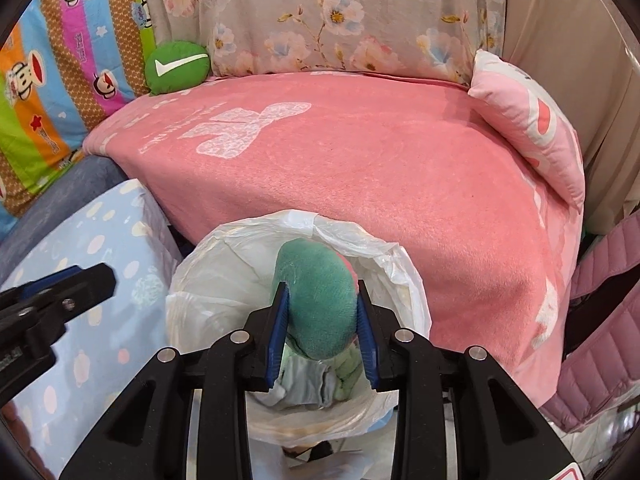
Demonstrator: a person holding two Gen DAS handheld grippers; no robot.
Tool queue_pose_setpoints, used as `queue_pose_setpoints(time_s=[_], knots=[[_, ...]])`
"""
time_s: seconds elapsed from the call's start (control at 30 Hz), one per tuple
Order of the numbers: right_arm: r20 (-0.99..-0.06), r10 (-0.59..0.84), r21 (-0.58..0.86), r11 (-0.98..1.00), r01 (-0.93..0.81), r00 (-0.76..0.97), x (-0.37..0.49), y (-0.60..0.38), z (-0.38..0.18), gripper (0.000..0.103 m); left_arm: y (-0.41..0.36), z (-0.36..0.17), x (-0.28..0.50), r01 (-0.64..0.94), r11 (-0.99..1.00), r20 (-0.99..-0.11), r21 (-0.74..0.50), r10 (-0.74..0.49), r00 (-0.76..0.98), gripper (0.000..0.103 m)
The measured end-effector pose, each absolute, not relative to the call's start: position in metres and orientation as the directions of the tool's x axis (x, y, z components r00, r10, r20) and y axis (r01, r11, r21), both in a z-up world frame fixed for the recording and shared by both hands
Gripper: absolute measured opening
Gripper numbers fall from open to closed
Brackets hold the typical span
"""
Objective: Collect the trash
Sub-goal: 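Open both tools to drop the sock and pad into the bin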
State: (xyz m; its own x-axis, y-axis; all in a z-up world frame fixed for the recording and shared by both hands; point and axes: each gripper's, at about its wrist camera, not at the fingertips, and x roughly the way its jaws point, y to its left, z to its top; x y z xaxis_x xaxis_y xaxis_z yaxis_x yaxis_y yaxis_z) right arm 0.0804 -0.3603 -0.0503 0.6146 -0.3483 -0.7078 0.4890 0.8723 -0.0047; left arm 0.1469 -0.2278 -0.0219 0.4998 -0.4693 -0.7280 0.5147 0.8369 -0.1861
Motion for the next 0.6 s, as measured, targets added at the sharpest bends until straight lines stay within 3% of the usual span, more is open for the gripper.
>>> queue_pose_setpoints(time_s=[0.17, 0.27, 0.33, 0.6], knots=[[-0.711, -0.375, -0.061, 0.875, 0.480, 0.594, 0.093, -0.350, -0.058, 0.037, -0.214, -0.024, 0.150, 0.485, 0.861, -0.729, -0.152, -0.429, 0.534, 0.047], [-0.719, -0.352, -0.055, 0.888, 0.456, 0.600, 0.098, -0.342, -0.060, 0.041, -0.204, -0.026, 0.153, 0.462, 0.875, -0.730, -0.144, -0.409, 0.547, 0.057], [-0.722, -0.331, -0.042, 0.897, 0.439, 0.607, 0.099, -0.337, -0.059, 0.048, -0.197, -0.027, 0.156, 0.447, 0.883, -0.731, -0.144, -0.399, 0.553, 0.059], [-0.734, -0.271, 0.009, 0.913, 0.407, 0.623, 0.093, -0.327, -0.055, 0.052, -0.171, -0.037, 0.160, 0.392, 0.905, -0.743, -0.164, -0.375, 0.554, 0.066]])
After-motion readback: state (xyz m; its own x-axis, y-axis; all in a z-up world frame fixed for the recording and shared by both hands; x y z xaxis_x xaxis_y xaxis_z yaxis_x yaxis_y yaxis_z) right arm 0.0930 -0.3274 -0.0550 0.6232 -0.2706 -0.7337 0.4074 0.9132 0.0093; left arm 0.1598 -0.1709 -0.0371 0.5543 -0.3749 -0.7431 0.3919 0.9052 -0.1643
